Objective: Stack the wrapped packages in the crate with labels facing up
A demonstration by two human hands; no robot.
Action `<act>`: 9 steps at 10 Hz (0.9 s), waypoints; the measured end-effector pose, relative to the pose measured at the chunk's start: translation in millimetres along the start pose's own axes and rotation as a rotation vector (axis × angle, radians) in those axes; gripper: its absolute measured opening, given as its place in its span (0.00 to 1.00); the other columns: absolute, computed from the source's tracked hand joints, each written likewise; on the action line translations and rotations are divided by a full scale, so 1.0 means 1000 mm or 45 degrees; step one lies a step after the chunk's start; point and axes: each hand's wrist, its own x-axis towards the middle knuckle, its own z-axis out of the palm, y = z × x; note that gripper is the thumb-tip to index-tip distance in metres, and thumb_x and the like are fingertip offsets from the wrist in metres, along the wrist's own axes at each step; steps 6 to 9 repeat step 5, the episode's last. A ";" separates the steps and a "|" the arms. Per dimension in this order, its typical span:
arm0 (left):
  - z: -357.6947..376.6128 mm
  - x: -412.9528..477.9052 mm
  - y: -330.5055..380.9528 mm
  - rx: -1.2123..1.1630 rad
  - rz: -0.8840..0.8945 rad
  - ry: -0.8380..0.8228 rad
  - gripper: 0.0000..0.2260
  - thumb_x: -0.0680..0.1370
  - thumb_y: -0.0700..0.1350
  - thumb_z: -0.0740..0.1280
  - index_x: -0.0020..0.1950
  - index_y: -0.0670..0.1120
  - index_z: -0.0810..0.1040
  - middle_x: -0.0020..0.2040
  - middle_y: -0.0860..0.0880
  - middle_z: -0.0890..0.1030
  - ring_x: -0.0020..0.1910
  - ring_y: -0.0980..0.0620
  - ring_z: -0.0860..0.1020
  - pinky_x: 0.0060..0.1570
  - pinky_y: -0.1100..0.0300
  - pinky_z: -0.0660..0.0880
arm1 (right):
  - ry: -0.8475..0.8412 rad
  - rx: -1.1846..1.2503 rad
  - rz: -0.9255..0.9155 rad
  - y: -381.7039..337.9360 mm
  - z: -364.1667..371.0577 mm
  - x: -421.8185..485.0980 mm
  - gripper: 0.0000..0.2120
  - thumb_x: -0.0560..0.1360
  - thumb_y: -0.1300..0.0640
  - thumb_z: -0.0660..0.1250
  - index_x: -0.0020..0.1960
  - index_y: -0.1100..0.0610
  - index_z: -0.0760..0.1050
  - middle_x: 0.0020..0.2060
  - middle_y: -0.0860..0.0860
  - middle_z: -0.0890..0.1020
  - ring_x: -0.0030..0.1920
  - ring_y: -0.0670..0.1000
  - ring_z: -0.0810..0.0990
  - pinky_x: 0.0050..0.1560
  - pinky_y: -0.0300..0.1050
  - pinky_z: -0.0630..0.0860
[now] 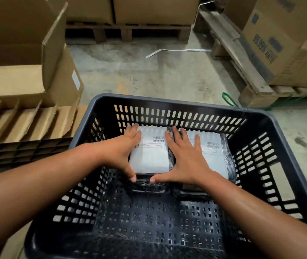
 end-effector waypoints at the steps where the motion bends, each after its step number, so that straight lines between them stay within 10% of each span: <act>1: -0.001 -0.002 0.003 0.011 -0.012 0.000 0.70 0.58 0.63 0.82 0.81 0.43 0.35 0.80 0.44 0.32 0.78 0.47 0.32 0.77 0.55 0.38 | 0.009 0.008 -0.003 -0.003 -0.001 -0.001 0.74 0.51 0.09 0.55 0.85 0.48 0.40 0.84 0.51 0.38 0.83 0.55 0.34 0.76 0.68 0.27; 4: -0.018 -0.021 0.020 -0.018 -0.088 -0.066 0.72 0.59 0.62 0.82 0.79 0.45 0.30 0.80 0.45 0.30 0.78 0.47 0.31 0.78 0.49 0.39 | -0.130 0.028 -0.024 -0.009 -0.026 -0.012 0.73 0.52 0.10 0.59 0.85 0.49 0.44 0.85 0.54 0.45 0.84 0.55 0.41 0.77 0.69 0.31; 5: -0.028 -0.021 0.034 -0.050 -0.119 -0.081 0.66 0.61 0.66 0.80 0.81 0.48 0.36 0.82 0.44 0.36 0.80 0.44 0.35 0.79 0.43 0.42 | -0.329 0.092 -0.074 -0.006 -0.080 -0.005 0.58 0.64 0.25 0.74 0.83 0.53 0.59 0.81 0.60 0.61 0.81 0.60 0.59 0.80 0.61 0.55; 9: -0.028 -0.021 0.034 -0.050 -0.119 -0.081 0.66 0.61 0.66 0.80 0.81 0.48 0.36 0.82 0.44 0.36 0.80 0.44 0.35 0.79 0.43 0.42 | -0.329 0.092 -0.074 -0.006 -0.080 -0.005 0.58 0.64 0.25 0.74 0.83 0.53 0.59 0.81 0.60 0.61 0.81 0.60 0.59 0.80 0.61 0.55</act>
